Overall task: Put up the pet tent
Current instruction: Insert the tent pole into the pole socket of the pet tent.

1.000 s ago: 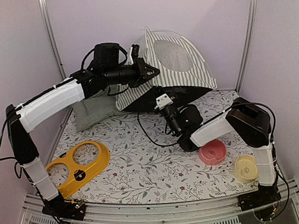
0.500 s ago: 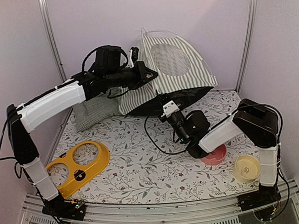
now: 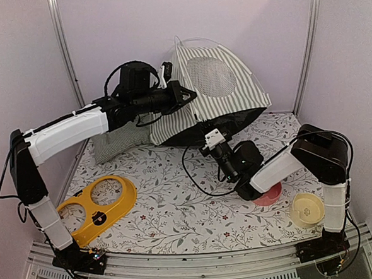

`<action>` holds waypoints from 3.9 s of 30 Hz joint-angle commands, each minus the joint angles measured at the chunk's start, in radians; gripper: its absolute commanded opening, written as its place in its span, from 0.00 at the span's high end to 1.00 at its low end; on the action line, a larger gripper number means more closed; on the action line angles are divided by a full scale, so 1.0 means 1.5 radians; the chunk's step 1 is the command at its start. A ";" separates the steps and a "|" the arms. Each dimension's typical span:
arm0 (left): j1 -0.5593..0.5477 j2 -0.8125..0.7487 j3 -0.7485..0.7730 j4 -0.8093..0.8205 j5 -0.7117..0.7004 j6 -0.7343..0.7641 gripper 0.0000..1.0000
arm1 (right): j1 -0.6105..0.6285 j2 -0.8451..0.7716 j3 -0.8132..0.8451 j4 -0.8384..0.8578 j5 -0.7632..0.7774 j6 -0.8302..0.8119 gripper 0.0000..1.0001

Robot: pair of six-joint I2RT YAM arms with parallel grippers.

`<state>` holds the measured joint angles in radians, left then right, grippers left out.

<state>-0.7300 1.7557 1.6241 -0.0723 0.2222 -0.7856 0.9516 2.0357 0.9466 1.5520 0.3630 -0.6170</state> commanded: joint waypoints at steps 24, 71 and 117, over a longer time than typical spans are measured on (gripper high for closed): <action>0.063 -0.148 -0.118 0.414 -0.084 0.102 1.00 | 0.022 -0.009 -0.059 0.059 -0.045 0.076 1.00; 0.097 -0.033 -0.015 0.295 -0.010 0.152 1.00 | -0.086 -0.051 0.101 -0.352 -0.309 0.240 0.82; 0.132 -0.028 -0.038 0.213 0.080 0.129 1.00 | -0.078 -0.106 0.395 -0.779 -0.296 0.311 0.74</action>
<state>-0.5549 1.7329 1.5547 0.2401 0.3382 -0.6380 0.8253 1.8565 1.5143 0.4374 -0.0895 -0.1535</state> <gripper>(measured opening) 0.010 0.266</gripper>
